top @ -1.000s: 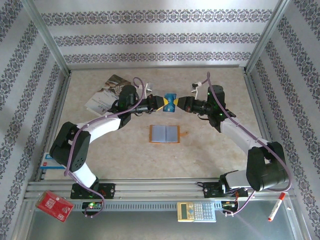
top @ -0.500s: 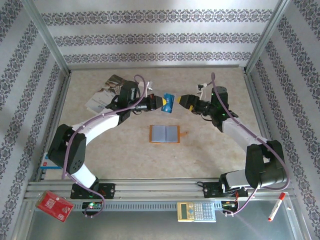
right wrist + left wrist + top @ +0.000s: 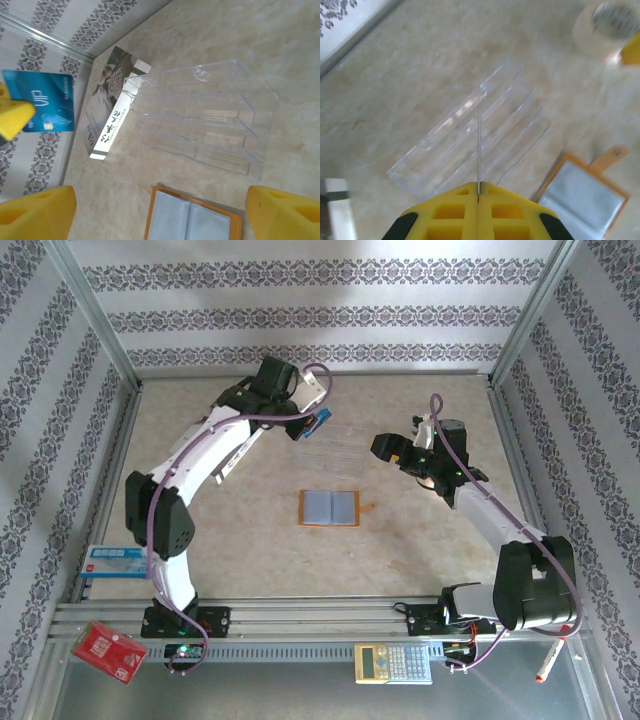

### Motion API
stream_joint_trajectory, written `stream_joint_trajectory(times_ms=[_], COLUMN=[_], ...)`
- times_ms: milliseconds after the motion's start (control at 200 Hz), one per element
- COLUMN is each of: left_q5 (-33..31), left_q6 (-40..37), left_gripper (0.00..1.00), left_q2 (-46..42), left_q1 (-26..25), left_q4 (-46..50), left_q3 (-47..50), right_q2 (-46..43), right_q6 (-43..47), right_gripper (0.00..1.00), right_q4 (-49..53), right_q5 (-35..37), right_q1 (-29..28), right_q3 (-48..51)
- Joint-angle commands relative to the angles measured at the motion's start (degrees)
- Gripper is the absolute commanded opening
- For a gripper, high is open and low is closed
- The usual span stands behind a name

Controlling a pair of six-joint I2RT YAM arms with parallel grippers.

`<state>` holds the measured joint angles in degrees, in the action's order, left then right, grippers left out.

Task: Take the credit cards out of the card holder

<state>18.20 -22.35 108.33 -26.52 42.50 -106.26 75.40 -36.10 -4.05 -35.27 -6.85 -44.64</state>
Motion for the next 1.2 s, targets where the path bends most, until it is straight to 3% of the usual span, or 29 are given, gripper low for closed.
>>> stream_joint_trajectory(times_ms=[0,130,585,724,1199], left_q5=[-3.8,-5.2,-3.7,-3.7,-2.8], left_q6=[-18.8,-26.6,-41.3,-42.9,-44.1], left_gripper=[0.00,0.00,0.00,0.00,0.00], left_q2=[4.4,9.8,24.2,27.7,30.0], left_q1=[0.5,0.5,1.1,1.9,2.6], left_q4=[17.0,22.2,28.5,29.9,24.0], left_q3=[-8.0,-15.3,-33.8,-38.9,-38.9], right_q2=[-1.9,-2.7,-5.6,-6.2,-7.5], right_q6=[2.1,2.1,-0.4,-1.2,-2.8], right_gripper=[0.94,0.97,0.97,0.97,0.96], right_q4=[1.2,1.2,2.2,2.3,2.2], right_q5=[1.9,2.3,0.9,0.6,0.7], right_q1=[0.3,0.4,0.4,0.3,0.0], right_q3=[1.3,1.7,2.7,3.2,4.8])
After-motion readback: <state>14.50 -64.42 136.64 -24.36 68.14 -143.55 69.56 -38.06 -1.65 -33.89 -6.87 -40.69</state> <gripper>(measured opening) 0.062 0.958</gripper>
